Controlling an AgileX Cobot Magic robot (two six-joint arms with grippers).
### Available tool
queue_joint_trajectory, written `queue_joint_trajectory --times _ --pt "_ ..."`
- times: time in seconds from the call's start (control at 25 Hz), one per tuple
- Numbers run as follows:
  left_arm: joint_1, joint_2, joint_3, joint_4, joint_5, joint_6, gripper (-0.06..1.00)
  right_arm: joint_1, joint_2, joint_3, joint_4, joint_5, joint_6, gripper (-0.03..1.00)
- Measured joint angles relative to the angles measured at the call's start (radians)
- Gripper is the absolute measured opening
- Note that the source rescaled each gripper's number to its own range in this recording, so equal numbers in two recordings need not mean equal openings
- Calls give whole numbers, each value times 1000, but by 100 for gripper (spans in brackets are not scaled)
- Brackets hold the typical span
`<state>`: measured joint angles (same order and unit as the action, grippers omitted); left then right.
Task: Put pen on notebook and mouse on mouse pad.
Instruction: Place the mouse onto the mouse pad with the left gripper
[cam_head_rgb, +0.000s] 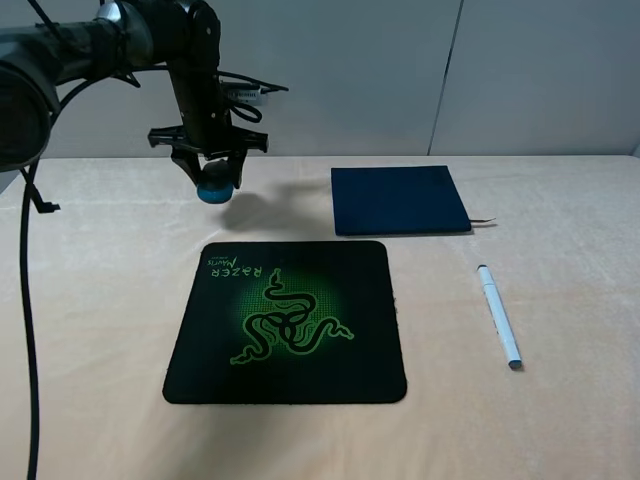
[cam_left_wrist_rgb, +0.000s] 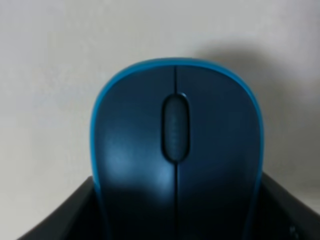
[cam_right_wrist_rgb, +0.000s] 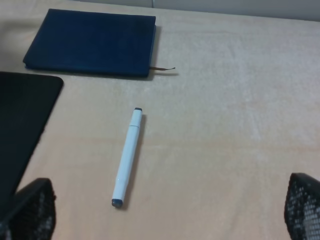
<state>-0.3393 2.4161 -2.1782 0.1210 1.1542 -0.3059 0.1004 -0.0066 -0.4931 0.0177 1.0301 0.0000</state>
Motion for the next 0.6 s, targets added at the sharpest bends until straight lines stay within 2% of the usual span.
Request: queue_joint_trajectory --times 0.32,0.6 --pt "-15 -74 16 -63 0 52 0 0 0 0 0 0 0 100" --pt "-75 -192 187 -52 0 66 0 0 0 0 0 0 0 100"
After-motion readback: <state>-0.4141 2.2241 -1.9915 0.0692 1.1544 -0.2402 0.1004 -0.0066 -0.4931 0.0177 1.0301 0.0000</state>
